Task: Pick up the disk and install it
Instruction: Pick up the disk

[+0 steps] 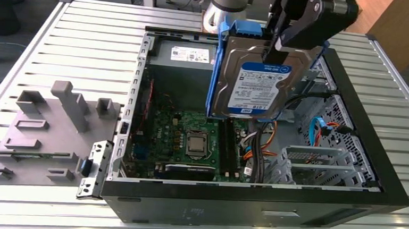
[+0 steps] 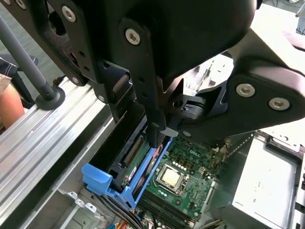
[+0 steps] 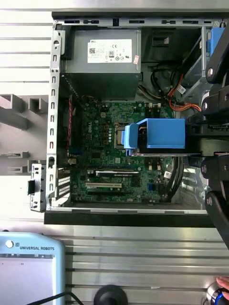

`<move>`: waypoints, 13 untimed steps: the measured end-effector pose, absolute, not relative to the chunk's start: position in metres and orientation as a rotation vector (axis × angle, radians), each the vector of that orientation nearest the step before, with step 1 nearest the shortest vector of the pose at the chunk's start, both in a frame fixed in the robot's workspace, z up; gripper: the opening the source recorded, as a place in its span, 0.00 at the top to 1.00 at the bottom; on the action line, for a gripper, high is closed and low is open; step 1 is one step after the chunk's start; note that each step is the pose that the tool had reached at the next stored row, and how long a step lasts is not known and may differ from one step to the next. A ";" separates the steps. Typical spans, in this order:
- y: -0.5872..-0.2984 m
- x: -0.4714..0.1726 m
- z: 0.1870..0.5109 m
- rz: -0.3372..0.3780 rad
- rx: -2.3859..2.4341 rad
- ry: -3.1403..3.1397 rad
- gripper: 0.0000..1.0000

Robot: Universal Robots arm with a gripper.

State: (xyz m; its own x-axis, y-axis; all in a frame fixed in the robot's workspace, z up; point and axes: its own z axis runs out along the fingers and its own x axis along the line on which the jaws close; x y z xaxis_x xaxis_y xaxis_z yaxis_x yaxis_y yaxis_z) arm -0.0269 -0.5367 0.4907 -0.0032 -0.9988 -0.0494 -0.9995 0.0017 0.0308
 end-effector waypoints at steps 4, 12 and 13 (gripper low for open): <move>-0.547 -0.027 0.490 0.089 -2.208 2.214 0.65; -0.567 -0.027 0.490 0.089 -2.208 2.214 0.65; -0.569 -0.027 0.490 0.089 -2.208 2.214 0.65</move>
State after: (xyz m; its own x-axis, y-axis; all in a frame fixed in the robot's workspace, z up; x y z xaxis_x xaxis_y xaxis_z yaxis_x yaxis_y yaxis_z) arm -0.0269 -0.5692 0.4899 -0.0035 -0.9988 -0.0496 -0.9995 0.0020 0.0307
